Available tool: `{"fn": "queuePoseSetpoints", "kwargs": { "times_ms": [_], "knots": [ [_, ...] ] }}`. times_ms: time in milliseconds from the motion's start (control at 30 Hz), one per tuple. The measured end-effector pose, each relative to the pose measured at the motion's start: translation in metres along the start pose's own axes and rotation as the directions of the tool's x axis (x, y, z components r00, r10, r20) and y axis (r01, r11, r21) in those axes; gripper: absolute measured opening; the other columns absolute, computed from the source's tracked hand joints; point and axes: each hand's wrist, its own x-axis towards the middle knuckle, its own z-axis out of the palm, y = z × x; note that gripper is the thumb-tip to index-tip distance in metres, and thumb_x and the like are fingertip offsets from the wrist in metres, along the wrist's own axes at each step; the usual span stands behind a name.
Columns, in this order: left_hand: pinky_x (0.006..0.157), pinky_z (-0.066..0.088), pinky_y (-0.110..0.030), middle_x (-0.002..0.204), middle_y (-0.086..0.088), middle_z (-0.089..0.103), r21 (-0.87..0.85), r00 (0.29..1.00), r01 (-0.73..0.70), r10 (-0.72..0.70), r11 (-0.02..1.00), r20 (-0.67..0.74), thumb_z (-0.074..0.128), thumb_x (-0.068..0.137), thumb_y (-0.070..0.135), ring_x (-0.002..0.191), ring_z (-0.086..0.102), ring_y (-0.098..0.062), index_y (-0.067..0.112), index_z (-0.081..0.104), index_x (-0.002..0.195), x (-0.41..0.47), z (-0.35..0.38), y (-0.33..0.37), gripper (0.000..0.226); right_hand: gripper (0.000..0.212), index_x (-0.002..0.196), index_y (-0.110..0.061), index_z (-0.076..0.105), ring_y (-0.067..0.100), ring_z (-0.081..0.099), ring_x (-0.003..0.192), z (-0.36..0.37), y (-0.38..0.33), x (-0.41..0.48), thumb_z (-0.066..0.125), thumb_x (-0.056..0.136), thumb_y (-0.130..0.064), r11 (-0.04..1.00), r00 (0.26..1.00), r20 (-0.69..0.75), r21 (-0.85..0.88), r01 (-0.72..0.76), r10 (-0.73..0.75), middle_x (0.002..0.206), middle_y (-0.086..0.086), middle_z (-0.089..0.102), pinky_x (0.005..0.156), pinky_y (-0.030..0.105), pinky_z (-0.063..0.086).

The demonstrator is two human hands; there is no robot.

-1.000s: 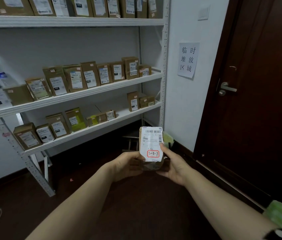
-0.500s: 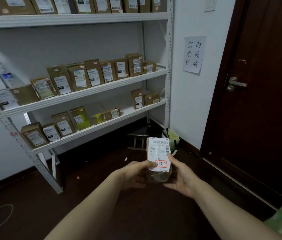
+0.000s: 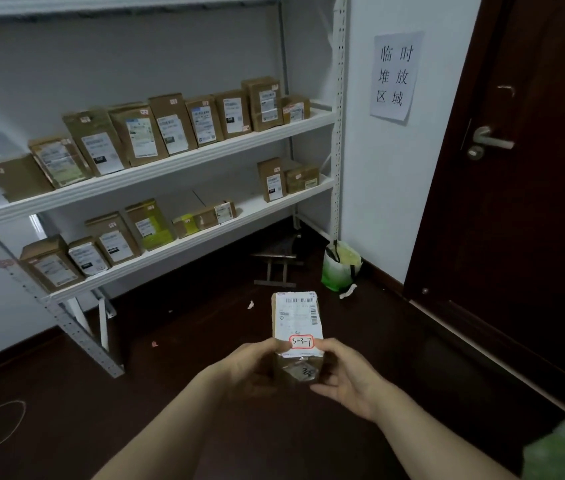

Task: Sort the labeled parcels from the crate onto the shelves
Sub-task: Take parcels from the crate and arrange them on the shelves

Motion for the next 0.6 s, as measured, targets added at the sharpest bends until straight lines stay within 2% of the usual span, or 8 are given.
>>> {"fn": "queuePoseSetpoints", "kwargs": {
  "times_ms": [67, 167, 267, 333, 433, 500, 600],
  "knots": [
    [0.070, 0.052, -0.028, 0.100, -0.009, 0.070, -0.014, 1.000, -0.013, 0.013, 1.000, 0.013, 0.061, 0.085, 0.025, 0.090, 0.065, -0.020, 0.011, 0.064, 0.107, 0.018, -0.007, 0.008, 0.026, 0.032, 0.111, -0.016, 0.065, 0.026, 0.061, 0.106, -0.003, -0.010, 0.015, 0.065, 0.080, -0.026, 1.000, 1.000, -0.011, 0.007, 0.004, -0.004, 0.115, 0.009, 0.067, 0.093, 0.039, 0.046],
    [0.081, 0.050, -0.030, 0.109, -0.010, 0.067, -0.017, 0.998, -0.039, 0.040, 0.999, 0.041, 0.065, 0.079, 0.025, 0.102, 0.061, -0.023, 0.013, 0.063, 0.108, 0.050, -0.020, 0.029, 0.031, 0.042, 0.110, -0.016, 0.067, 0.026, 0.061, 0.108, -0.001, -0.035, 0.045, 0.069, 0.069, -0.024, 1.000, 0.999, -0.027, -0.006, 0.020, -0.020, 0.115, 0.009, 0.067, 0.101, 0.042, 0.043],
    [0.078, 0.050, -0.030, 0.108, -0.009, 0.067, -0.009, 0.994, -0.069, 0.069, 0.998, 0.081, 0.070, 0.066, 0.025, 0.100, 0.062, -0.022, 0.014, 0.064, 0.106, 0.083, -0.038, 0.061, 0.042, 0.037, 0.113, -0.020, 0.065, 0.026, 0.059, 0.110, 0.006, -0.062, 0.084, 0.066, 0.076, -0.017, 0.999, 0.998, -0.052, 0.000, 0.043, -0.043, 0.117, 0.008, 0.066, 0.106, 0.044, 0.040],
    [0.079, 0.050, -0.030, 0.111, -0.010, 0.067, 0.010, 0.992, -0.075, 0.074, 0.997, 0.099, 0.066, 0.058, 0.024, 0.102, 0.061, -0.022, 0.014, 0.063, 0.110, 0.106, -0.051, 0.086, 0.053, 0.035, 0.114, -0.023, 0.064, 0.024, 0.060, 0.110, 0.012, -0.082, 0.112, 0.064, 0.081, -0.013, 0.998, 0.996, -0.061, -0.010, 0.058, -0.058, 0.114, 0.007, 0.068, 0.105, 0.043, 0.041],
    [0.087, 0.050, -0.032, 0.107, -0.006, 0.072, 0.034, 0.985, -0.102, 0.096, 0.994, 0.140, 0.064, 0.063, 0.017, 0.105, 0.063, -0.020, 0.016, 0.065, 0.109, 0.135, -0.075, 0.121, 0.046, 0.038, 0.114, -0.022, 0.064, 0.020, 0.063, 0.105, 0.025, -0.113, 0.147, 0.059, 0.082, -0.003, 0.995, 0.995, -0.050, -0.061, 0.081, -0.084, 0.104, 0.005, 0.073, 0.088, 0.033, 0.048],
    [0.096, 0.049, -0.034, 0.107, -0.003, 0.072, 0.067, 0.976, -0.142, 0.129, 0.988, 0.173, 0.064, 0.070, 0.010, 0.107, 0.064, -0.020, 0.017, 0.065, 0.111, 0.155, -0.088, 0.145, 0.042, 0.045, 0.117, -0.023, 0.063, 0.021, 0.063, 0.106, 0.033, -0.133, 0.170, 0.056, 0.081, 0.003, 0.990, 0.993, -0.037, -0.090, 0.109, -0.113, 0.105, 0.004, 0.073, 0.087, 0.034, 0.050],
    [0.083, 0.053, -0.024, 0.110, -0.002, 0.071, 0.108, 0.972, -0.186, 0.167, 0.977, 0.165, 0.066, 0.078, 0.000, 0.103, 0.066, -0.015, 0.016, 0.061, 0.119, 0.184, -0.102, 0.174, 0.045, 0.055, 0.121, -0.022, 0.060, 0.025, 0.064, 0.108, 0.037, -0.158, 0.206, 0.052, 0.079, 0.012, 0.985, 0.991, -0.043, -0.124, 0.118, -0.124, 0.106, 0.005, 0.073, 0.089, 0.041, 0.053]
  ]
}}
